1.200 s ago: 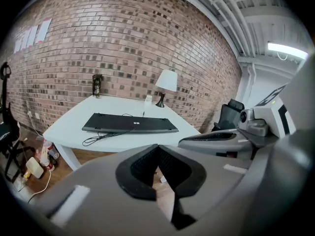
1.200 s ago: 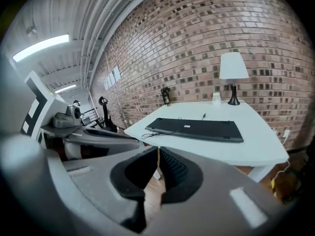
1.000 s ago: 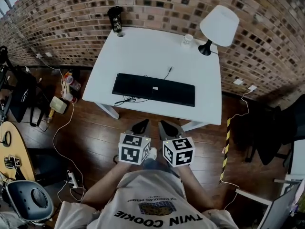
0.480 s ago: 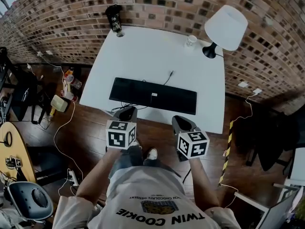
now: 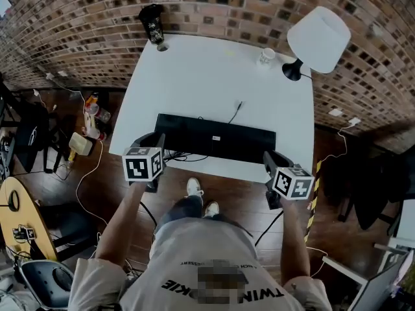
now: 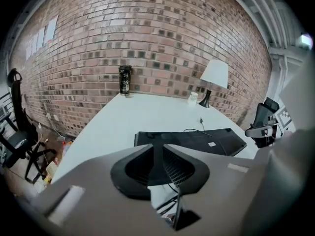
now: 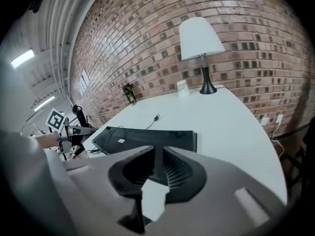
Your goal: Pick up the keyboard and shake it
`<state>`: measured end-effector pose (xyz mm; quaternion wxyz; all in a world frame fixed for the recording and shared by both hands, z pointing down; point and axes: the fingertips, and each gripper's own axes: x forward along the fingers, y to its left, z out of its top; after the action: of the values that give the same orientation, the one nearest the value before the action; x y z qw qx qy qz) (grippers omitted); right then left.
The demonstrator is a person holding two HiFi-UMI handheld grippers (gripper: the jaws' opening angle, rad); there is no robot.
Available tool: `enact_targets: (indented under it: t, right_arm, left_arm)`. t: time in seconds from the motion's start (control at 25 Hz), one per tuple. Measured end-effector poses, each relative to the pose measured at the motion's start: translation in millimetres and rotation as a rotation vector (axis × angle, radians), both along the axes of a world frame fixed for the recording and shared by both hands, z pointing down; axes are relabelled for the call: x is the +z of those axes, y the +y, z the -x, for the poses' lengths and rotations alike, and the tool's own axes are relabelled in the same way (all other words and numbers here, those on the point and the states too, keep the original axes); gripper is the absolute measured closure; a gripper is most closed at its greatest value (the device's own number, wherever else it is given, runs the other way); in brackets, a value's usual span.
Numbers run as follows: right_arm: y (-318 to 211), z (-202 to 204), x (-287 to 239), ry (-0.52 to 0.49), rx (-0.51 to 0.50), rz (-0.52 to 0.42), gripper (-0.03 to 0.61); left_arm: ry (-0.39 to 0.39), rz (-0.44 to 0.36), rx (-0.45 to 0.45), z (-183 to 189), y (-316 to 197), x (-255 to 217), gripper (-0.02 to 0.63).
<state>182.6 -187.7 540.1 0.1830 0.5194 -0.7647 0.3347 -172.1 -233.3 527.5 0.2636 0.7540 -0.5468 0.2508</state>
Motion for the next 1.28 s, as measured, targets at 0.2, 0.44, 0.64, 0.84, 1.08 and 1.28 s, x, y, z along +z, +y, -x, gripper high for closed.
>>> enact_targets:
  t: [0.2,0.44,0.64,0.84,1.08,1.28]
  right_arm:
    - [-13.5,-26.8,15.3,0.020,0.018,0.046,0.515]
    - [-24.1,-43.2,35.0,0.047,0.023,0.126,0.441]
    - [-32.4,-52.6,47.0,-0.031,0.055,0.181,0.430]
    - [-36.6,-47.5,54.3,-0.119,0.046,0.233,0.425]
    - [-43.8,-54.0,53.0,-0.224,0.069,0.251,0.419]
    - [-54.8,-56.1,51.9,-0.293,0.028,0.298,0.389]
  left_arm:
    - [0.026,0.098,0.051,30.0,-31.8,24.1,0.471]
    - [0.109,0.220,0.117,35.9,-51.3,45.9,0.432]
    - [0.160,0.279,0.166,27.2,-57.7,53.0,0.383]
    - [0.208,0.351,0.260,16.5,-55.0,56.3,0.304]
    - [0.185,0.385,0.294,15.0,-52.8,61.9,0.302]
    - [0.153,0.405,0.304,14.3,-53.2,63.9,0.316]
